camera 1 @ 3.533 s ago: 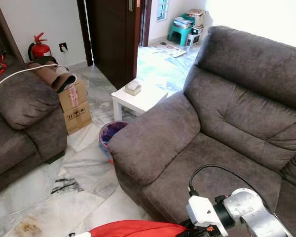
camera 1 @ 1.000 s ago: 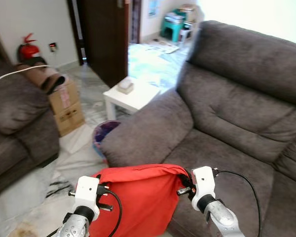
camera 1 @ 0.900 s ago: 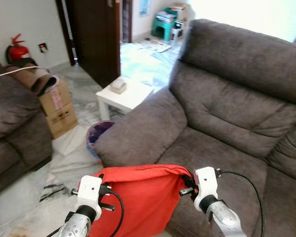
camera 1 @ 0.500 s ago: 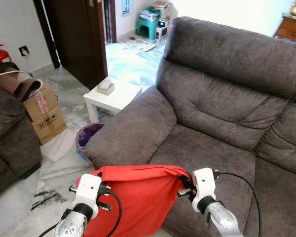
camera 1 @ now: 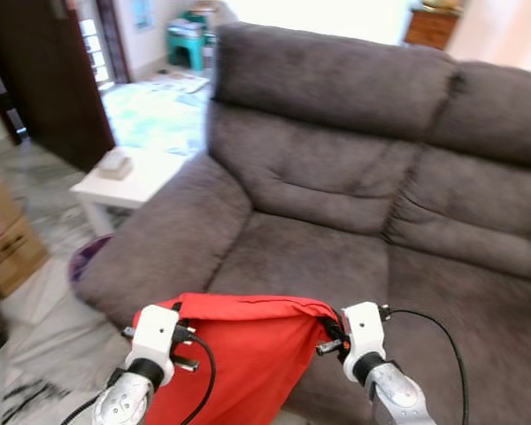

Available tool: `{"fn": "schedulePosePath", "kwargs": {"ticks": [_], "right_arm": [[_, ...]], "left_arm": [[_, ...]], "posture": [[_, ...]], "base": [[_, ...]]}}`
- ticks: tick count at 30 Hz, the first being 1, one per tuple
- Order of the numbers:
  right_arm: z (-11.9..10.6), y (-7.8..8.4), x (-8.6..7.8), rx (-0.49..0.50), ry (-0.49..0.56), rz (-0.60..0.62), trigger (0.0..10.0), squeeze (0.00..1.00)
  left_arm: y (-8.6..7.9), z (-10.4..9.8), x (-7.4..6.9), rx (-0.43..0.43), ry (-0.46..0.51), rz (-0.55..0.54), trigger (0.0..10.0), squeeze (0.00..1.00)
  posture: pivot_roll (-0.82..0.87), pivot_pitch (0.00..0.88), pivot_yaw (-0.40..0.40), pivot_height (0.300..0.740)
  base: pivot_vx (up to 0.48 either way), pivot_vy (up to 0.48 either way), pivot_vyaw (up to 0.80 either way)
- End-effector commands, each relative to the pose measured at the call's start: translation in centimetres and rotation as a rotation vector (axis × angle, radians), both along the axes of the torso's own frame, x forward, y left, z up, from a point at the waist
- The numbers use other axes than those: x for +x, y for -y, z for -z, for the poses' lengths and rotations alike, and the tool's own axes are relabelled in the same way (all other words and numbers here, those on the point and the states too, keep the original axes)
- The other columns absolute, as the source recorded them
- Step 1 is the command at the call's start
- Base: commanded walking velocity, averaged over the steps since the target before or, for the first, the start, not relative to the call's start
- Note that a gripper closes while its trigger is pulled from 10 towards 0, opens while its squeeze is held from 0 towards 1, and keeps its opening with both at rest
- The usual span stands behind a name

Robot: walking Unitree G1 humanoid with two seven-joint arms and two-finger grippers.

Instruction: Move the pillow to the sofa from floor

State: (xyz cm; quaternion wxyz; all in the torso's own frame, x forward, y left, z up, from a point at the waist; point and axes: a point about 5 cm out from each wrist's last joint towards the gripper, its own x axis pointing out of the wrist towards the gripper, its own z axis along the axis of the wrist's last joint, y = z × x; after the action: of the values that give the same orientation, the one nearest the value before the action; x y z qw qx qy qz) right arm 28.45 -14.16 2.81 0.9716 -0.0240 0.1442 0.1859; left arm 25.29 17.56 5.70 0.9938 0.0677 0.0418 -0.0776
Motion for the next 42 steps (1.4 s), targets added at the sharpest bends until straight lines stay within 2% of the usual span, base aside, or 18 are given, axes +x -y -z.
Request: {"fn": "schedulePosePath", "kwargs": {"ticks": [1, 13, 16, 19, 25, 39, 42], "right_arm": [[-1.6, 1.5, 1.0, -0.002, 0.084, 0.063, 10.0, 0.0], [-2.0, 1.5, 1.4, -0.012, 0.101, 0.055, 10.0, 0.0], [-2.5, 1.0, 1.6, 0.029, 0.133, 0.036, 10.0, 0.0], [-2.7, 0.6, 1.6, 0.018, 0.142, 0.007, 10.0, 0.0], [-3.4, 0.4, 1.8, 0.047, 0.184, -0.001, 10.0, 0.0], [-3.6, 0.4, 2.0, 0.021, 0.209, -0.01, 10.0, 0.0], [-3.6, 0.1, 1.9, -0.004, 0.208, -0.043, 10.0, 0.0]], "left_arm": [[-0.2, -1.5, 0.5, -0.023, 0.082, -0.017, 10.0, 0.0], [0.1, -1.5, 0.5, -0.034, 0.084, -0.018, 10.0, 0.0], [0.1, -1.5, 0.3, -0.029, 0.085, -0.01, 10.0, 0.0], [0.0, -1.4, 0.3, -0.022, 0.08, -0.015, 10.0, 0.0], [0.2, -1.4, 0.2, -0.023, 0.078, -0.007, 10.0, 0.0], [0.2, -1.5, 0.3, -0.026, 0.079, -0.002, 10.0, 0.0], [0.1, -1.5, 0.3, -0.026, 0.081, -0.007, 10.0, 0.0]], "posture": [[0.14, 0.073, -0.04, 0.74], [0.15, 0.078, -0.05, 0.74], [0.15, 0.082, -0.051, 0.74], [0.15, 0.085, -0.052, 0.74], [0.15, 0.086, -0.05, 0.74], [0.15, 0.084, -0.048, 0.74], [0.15, 0.085, -0.049, 0.74]], "base": [[0.0, 0.0, -0.8], [0.0, 0.0, -0.8], [0.0, 0.0, 0.0], [0.0, -0.082, 0.0], [0.0, -0.423, 0.0], [0.0, -0.458, 0.0], [0.0, -0.458, 0.0]]}}
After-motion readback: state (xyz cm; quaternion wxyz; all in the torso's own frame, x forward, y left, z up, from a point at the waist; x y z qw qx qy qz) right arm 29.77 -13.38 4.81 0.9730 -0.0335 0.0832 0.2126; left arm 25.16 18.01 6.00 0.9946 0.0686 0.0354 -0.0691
